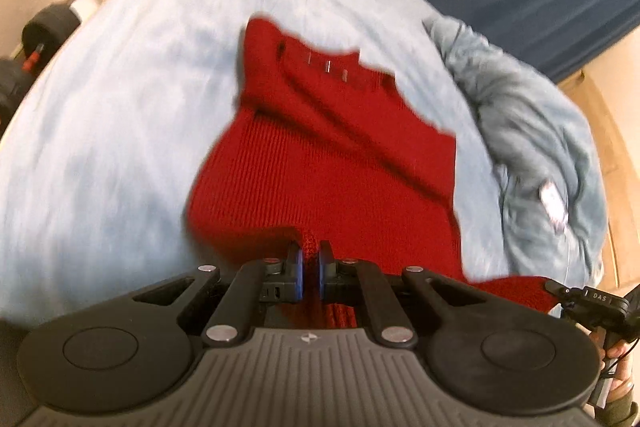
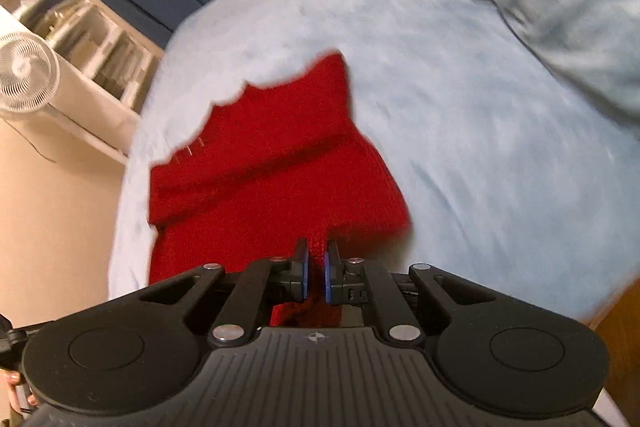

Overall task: Fold small clothes
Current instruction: 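Lift the side edge with both grippers and fold it across the body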

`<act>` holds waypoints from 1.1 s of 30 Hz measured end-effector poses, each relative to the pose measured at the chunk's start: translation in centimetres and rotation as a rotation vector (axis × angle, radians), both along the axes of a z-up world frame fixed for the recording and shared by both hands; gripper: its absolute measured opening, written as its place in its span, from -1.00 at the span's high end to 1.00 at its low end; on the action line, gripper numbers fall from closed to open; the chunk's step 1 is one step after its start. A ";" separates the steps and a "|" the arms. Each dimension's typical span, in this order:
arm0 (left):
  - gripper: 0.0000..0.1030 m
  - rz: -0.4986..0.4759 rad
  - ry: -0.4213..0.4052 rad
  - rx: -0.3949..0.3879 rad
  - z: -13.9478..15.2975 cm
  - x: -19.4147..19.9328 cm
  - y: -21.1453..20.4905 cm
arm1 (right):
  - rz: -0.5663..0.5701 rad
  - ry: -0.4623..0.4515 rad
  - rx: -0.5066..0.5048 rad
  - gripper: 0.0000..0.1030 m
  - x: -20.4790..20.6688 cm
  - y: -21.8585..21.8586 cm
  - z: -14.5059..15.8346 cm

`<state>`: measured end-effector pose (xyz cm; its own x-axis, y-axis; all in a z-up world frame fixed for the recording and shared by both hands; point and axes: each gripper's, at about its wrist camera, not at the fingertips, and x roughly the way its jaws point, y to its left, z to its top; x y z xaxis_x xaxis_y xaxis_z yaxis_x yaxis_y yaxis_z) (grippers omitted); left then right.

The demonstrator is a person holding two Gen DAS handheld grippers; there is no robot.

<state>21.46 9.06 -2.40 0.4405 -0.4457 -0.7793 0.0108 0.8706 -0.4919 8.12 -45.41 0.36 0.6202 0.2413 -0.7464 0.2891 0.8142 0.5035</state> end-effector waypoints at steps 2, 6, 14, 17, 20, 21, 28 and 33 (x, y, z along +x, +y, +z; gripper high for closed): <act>0.87 0.027 -0.026 0.026 0.8 5.0 -0.2 | 0.016 -0.013 -0.024 0.87 5.3 -0.7 1.1; 0.86 0.123 -0.051 0.068 1.5 16.5 -0.2 | -0.040 -0.006 -0.060 0.87 17.4 -2.7 1.7; -0.40 0.401 -0.049 0.204 -2.6 29.7 2.1 | -0.349 -0.016 -0.117 -0.27 28.1 -6.1 -4.6; -0.52 0.281 -0.048 0.251 -5.1 29.5 0.8 | -0.312 -0.050 -0.096 -0.27 26.6 -6.5 -8.4; -0.53 0.167 -0.048 0.304 -7.9 28.6 -1.6 | -0.283 -0.038 -0.107 -0.27 26.1 -6.4 -11.8; -0.56 0.144 -0.046 0.323 -8.6 28.5 -2.3 | -0.278 -0.033 -0.103 -0.27 26.3 -6.1 -12.7; -0.74 0.002 -0.078 0.501 -11.8 29.3 -8.0 | -0.188 -0.057 -0.222 -0.11 29.7 -2.4 -14.5; 0.73 -0.018 -0.183 0.521 -9.6 27.7 -9.1 | 0.001 -0.103 -0.383 0.80 30.3 0.5 -12.8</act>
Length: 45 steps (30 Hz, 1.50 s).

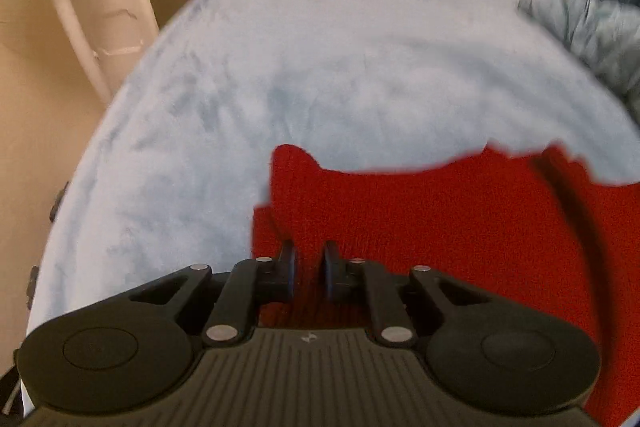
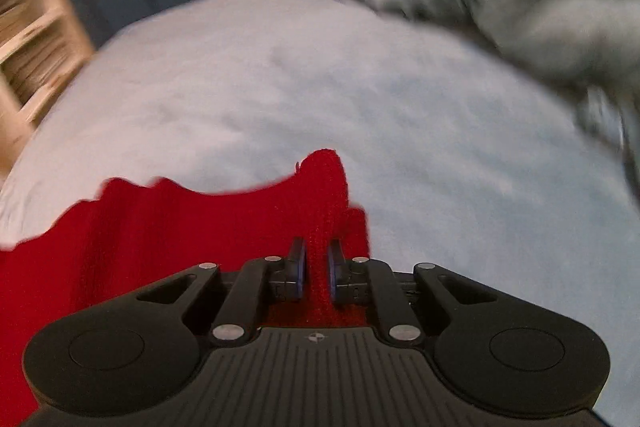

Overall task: Fold small clothes
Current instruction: 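Lift the side edge with both grippers and fold it across the body, then release the cardigan and pull both grippers back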

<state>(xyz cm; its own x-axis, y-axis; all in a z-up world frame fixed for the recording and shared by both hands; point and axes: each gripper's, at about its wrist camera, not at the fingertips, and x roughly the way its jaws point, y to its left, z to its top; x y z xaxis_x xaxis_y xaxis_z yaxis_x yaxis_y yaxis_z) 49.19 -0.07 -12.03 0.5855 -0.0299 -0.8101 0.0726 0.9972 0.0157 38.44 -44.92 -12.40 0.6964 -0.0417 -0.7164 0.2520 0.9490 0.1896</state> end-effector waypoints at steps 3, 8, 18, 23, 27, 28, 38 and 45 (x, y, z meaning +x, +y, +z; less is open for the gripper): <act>0.74 0.019 -0.062 -0.105 3.4 -1.5 2.5 | 0.026 -0.103 0.028 0.81 -1.8 -0.6 4.2; 0.73 0.110 -0.018 -0.131 1.8 -0.4 6.3 | -0.140 -0.122 0.174 0.82 -2.1 -5.3 4.2; -0.48 0.175 0.018 -0.018 -3.9 1.1 5.8 | -0.305 0.105 0.296 0.41 -0.8 -7.0 -4.1; -0.75 0.209 0.004 -0.024 -3.5 -0.1 8.0 | -0.348 0.075 0.229 0.16 -3.6 -7.3 -2.9; -0.82 0.156 -0.025 -0.016 -2.4 -3.6 7.0 | -0.263 0.002 0.132 0.16 -7.7 -5.1 -0.9; -0.85 0.132 -0.030 -0.022 -2.3 -4.7 6.7 | -0.232 -0.009 0.153 0.13 -9.2 -4.4 -0.7; -1.00 0.146 0.026 0.064 -2.9 -13.1 7.3 | -0.257 0.105 0.148 -0.08 -17.4 -1.6 -3.2; -0.99 0.103 -0.040 0.134 3.2 -24.9 6.4 | -0.265 0.012 0.148 -0.15 -27.2 2.0 4.7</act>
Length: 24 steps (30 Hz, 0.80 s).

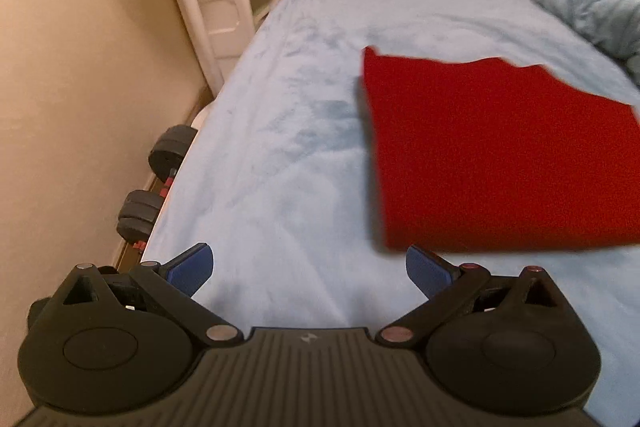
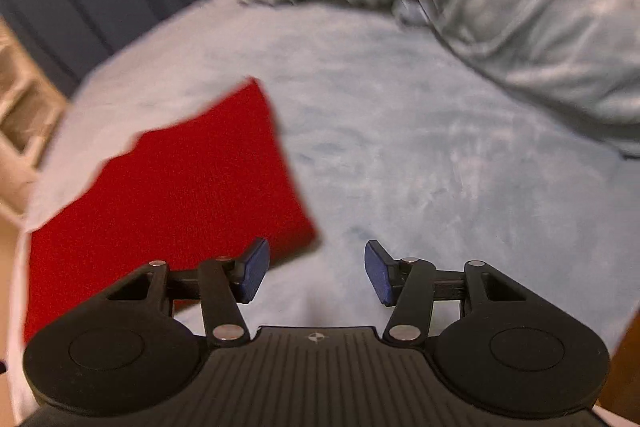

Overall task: Fold small clothes
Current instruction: 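Release the cardigan and pull both grippers back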

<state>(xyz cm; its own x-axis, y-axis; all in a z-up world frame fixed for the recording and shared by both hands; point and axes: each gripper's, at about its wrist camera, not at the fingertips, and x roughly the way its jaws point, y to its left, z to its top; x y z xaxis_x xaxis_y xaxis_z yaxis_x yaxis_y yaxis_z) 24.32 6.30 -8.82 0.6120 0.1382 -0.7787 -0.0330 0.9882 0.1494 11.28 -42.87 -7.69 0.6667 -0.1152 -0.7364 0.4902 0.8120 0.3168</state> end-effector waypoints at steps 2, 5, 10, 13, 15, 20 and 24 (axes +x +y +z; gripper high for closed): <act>-0.99 0.002 0.002 0.025 1.9 -2.9 -1.8 | 0.033 -0.053 -0.041 -0.35 -2.8 2.9 2.9; -0.99 0.005 0.001 0.041 4.2 -6.5 -4.7 | 0.088 -0.123 -0.094 -0.62 -6.8 7.2 6.3; -0.99 -0.056 0.013 -0.006 5.9 -12.7 -8.3 | 0.206 -0.146 -0.178 -0.64 -11.3 12.8 9.1; -0.99 -0.099 0.021 0.014 6.0 -16.2 -9.5 | 0.234 -0.157 -0.229 -0.66 -14.2 15.5 9.6; -0.99 -0.109 0.024 0.016 5.9 -18.1 -9.8 | 0.259 -0.152 -0.241 -0.66 -15.7 17.0 9.5; -0.99 -0.114 0.023 -0.022 5.8 -21.5 -9.4 | 0.315 -0.153 -0.266 -0.66 -18.4 19.5 9.9; -0.99 -0.103 -0.005 -0.023 6.4 -23.4 -8.6 | 0.297 -0.186 -0.296 -0.66 -19.5 19.9 11.0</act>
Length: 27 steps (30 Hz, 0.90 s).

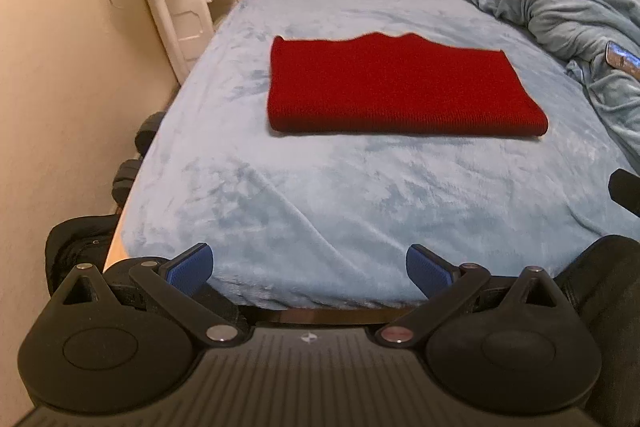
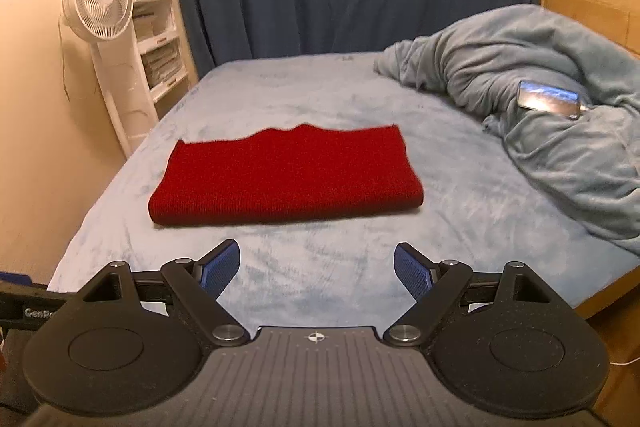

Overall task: Fold small clothes
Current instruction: 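Release the cardigan and pull both grippers back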

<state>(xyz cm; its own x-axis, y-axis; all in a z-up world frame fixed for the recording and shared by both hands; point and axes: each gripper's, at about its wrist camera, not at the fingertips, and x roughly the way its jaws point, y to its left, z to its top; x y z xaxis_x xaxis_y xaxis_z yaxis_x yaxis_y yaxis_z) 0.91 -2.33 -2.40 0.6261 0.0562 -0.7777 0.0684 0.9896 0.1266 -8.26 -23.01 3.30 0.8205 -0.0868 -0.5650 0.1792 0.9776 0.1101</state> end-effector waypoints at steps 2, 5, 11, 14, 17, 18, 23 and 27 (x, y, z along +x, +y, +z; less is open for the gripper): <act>-0.99 0.007 -0.014 0.001 0.4 -0.5 0.4 | -0.007 -0.009 -0.007 -0.66 -0.6 0.3 0.3; -0.99 0.003 -0.039 0.007 1.0 -1.2 0.5 | -0.016 -0.020 -0.004 -0.67 -1.1 0.3 0.5; -0.99 -0.001 -0.054 0.000 1.5 -1.5 0.6 | -0.027 -0.034 -0.008 -0.67 -1.7 0.5 0.8; -0.99 -0.002 -0.052 0.002 1.4 -1.5 0.6 | -0.026 -0.041 -0.018 -0.67 -1.7 0.7 1.0; -0.99 0.000 -0.053 -0.006 1.6 -1.5 0.6 | -0.023 -0.053 -0.024 -0.67 -1.9 0.8 1.1; -0.99 0.001 -0.053 -0.012 1.6 -1.6 0.6 | -0.023 -0.055 -0.024 -0.67 -1.9 0.8 1.1; -0.99 0.005 -0.045 -0.014 1.5 -1.3 0.8 | -0.027 -0.053 -0.026 -0.67 -1.9 0.8 1.1; -0.99 0.000 -0.038 -0.015 1.4 -1.0 0.8 | -0.034 -0.043 -0.028 -0.67 -1.7 0.8 1.1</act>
